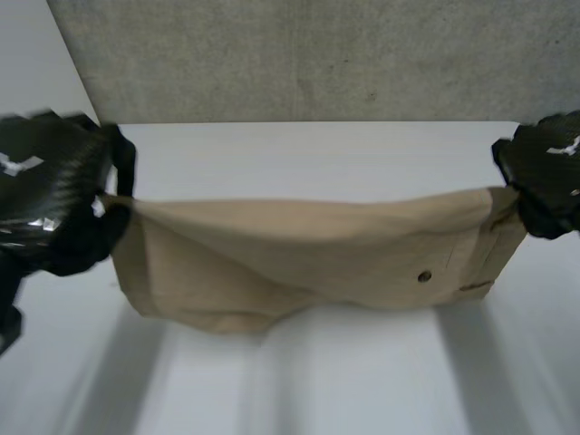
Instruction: Fold the shorts.
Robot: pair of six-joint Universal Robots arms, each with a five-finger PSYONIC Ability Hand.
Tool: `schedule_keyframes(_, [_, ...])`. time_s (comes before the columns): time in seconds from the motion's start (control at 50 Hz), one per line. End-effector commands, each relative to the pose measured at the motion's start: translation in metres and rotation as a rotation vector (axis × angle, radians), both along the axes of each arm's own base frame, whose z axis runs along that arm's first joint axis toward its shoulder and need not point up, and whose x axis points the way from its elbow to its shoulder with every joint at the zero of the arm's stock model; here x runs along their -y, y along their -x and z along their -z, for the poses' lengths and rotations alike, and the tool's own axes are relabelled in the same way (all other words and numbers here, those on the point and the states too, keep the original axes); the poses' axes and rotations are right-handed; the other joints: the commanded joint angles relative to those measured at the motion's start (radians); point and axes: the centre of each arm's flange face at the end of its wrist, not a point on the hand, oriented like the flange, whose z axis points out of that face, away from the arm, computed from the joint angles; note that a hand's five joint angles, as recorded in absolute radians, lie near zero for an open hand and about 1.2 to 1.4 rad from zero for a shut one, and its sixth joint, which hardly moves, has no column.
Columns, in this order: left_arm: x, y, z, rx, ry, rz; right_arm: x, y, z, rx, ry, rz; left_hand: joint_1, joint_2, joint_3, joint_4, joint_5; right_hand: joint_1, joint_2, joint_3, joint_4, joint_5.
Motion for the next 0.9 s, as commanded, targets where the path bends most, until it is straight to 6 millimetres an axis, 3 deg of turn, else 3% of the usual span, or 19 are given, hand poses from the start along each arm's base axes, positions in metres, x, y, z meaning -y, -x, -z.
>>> schedule_keyframes(0.02, [0.044, 0.024, 0.054, 0.077, -0.138, 0.004, 0.031, -0.008, 0.055, -0.096, -0.178, -0.005, 0.27, 0.199, 0.206, 0.196, 0.257, 0.452, 0.22, 0.219, 0.205, 0.234])
schedule_keyframes(0.14, [0.09, 0.049, 0.081, 0.085, -0.135, 0.002, 0.069, -0.018, 0.087, -0.138, -0.253, -0.01, 0.27, 0.199, 0.206, 0.196, 0.257, 0.452, 0.22, 0.219, 0.205, 0.234])
schedule_keyframes(0.16, [0.106, 0.057, 0.089, 0.086, -0.131, 0.0, 0.074, -0.02, 0.089, -0.139, -0.253, -0.009, 0.27, 0.199, 0.206, 0.196, 0.257, 0.452, 0.22, 0.219, 0.205, 0.234])
schedule_keyframes(0.24, [0.141, 0.075, 0.105, 0.091, -0.114, -0.005, 0.096, -0.028, 0.101, -0.131, -0.246, -0.01, 0.27, 0.199, 0.206, 0.196, 0.257, 0.452, 0.22, 0.219, 0.205, 0.234])
schedule_keyframes(0.28, [0.17, 0.092, 0.122, 0.119, -0.111, -0.002, 0.107, -0.031, 0.106, -0.129, -0.232, -0.007, 0.27, 0.199, 0.206, 0.196, 0.257, 0.452, 0.22, 0.219, 0.205, 0.234])
schedule_keyframes(0.32, [0.183, 0.1, 0.132, 0.141, -0.107, 0.001, 0.131, -0.037, 0.119, -0.122, -0.197, 0.005, 0.27, 0.199, 0.206, 0.196, 0.257, 0.452, 0.22, 0.219, 0.205, 0.234])
schedule_keyframes(0.34, [0.196, 0.107, 0.141, 0.159, -0.095, 0.0, 0.136, -0.038, 0.122, -0.122, -0.187, 0.011, 0.27, 0.199, 0.206, 0.196, 0.257, 0.452, 0.22, 0.219, 0.205, 0.234])
schedule_keyframes(0.38, [0.202, 0.11, 0.146, 0.167, -0.09, -0.002, 0.147, -0.039, 0.131, -0.126, -0.175, 0.036, 0.27, 0.199, 0.206, 0.196, 0.257, 0.452, 0.22, 0.219, 0.205, 0.234])
schedule_keyframes(0.4, [0.217, 0.118, 0.159, 0.189, -0.079, -0.001, 0.151, -0.039, 0.134, -0.128, -0.174, 0.047, 0.27, 0.199, 0.206, 0.196, 0.257, 0.452, 0.22, 0.219, 0.205, 0.234])
schedule_keyframes(0.52, [0.237, 0.129, 0.178, 0.197, -0.058, 0.001, 0.167, -0.04, 0.146, -0.132, -0.134, 0.095, 0.27, 0.199, 0.206, 0.196, 0.257, 0.452, 0.22, 0.219, 0.205, 0.234])
schedule_keyframes(0.64, [0.255, 0.143, 0.192, 0.161, 0.018, 0.038, 0.177, -0.054, 0.156, -0.116, -0.048, 0.078, 0.27, 0.199, 0.206, 0.196, 0.257, 0.452, 0.22, 0.219, 0.205, 0.234])
schedule_keyframes(0.76, [0.256, 0.143, 0.202, 0.16, 0.021, 0.045, 0.181, -0.058, 0.162, -0.115, -0.012, 0.068, 0.27, 0.199, 0.206, 0.196, 0.257, 0.452, 0.22, 0.219, 0.205, 0.234])
schedule_keyframes(0.78, [0.255, 0.143, 0.203, 0.16, 0.021, 0.045, 0.181, -0.058, 0.163, -0.112, -0.009, 0.067, 0.27, 0.199, 0.206, 0.196, 0.257, 0.043, -0.189, -0.189, -0.204, -0.175])
schedule_keyframes(0.82, [0.254, 0.142, 0.203, 0.157, 0.029, 0.044, 0.183, -0.059, 0.161, -0.107, 0.0, 0.074, -0.551, -0.622, -0.615, -0.625, -0.564, -0.63, -0.862, -0.863, -0.877, -0.848])
schedule_keyframes(0.84, [0.254, 0.142, 0.202, 0.154, 0.035, 0.042, 0.183, -0.059, 0.16, -0.103, 0.005, 0.078, -0.854, -0.925, -0.918, -0.927, -0.867, -0.77, -1.001, -1.002, -1.017, -0.988])
schedule_keyframes(0.9, [0.254, 0.142, 0.194, 0.141, 0.073, 0.034, 0.187, -0.058, 0.144, -0.066, 0.054, 0.102, -0.939, -1.01, -1.003, -1.013, -0.952, -0.77, -1.001, -1.002, -1.017, -0.988])
